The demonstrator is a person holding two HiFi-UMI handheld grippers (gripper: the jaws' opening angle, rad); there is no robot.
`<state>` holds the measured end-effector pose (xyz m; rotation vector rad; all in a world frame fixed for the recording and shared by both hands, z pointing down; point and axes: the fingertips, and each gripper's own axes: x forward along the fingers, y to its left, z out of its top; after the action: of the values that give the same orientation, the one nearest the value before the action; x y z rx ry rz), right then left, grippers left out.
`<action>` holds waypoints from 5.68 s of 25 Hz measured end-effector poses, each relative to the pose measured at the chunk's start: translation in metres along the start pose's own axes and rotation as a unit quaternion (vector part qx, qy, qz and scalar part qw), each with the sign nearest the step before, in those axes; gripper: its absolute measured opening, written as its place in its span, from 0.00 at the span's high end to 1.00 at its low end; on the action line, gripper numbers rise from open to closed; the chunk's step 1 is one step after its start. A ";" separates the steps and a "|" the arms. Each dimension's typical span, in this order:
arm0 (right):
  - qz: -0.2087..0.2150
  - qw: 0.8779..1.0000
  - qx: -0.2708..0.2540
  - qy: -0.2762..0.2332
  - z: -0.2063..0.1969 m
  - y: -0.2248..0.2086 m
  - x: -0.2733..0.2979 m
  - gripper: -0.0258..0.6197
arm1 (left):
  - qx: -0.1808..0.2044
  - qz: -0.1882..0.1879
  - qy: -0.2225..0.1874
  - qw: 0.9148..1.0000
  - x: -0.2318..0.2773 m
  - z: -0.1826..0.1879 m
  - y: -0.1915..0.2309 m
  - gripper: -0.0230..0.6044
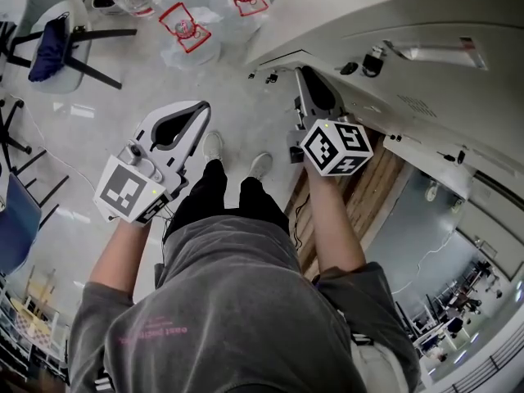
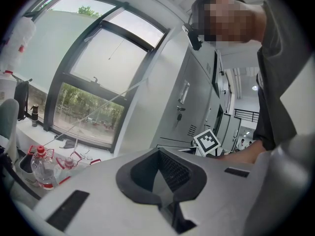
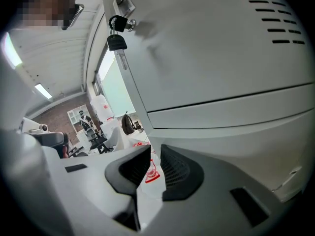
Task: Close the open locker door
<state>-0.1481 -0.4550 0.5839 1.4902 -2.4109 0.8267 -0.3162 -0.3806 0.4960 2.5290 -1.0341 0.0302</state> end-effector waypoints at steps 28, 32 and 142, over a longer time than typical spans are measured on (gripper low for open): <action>0.029 0.999 -0.007 -0.021 0.018 0.012 -0.030 0.85 | 0.021 0.000 -0.013 1.000 0.004 0.019 -0.033 0.94; 0.045 0.998 -0.021 -0.044 0.031 0.011 -0.078 0.85 | 0.041 -0.005 -0.023 0.999 0.010 0.028 -0.079 0.94; -0.446 0.837 0.021 -0.318 0.118 -0.504 -0.864 0.75 | 0.162 -0.554 0.022 0.816 0.437 0.011 -0.819 0.94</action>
<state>0.7170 -0.0304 0.2919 2.8644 -1.5757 0.1583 0.5527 -0.1499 0.2651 3.0089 0.6335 -0.0744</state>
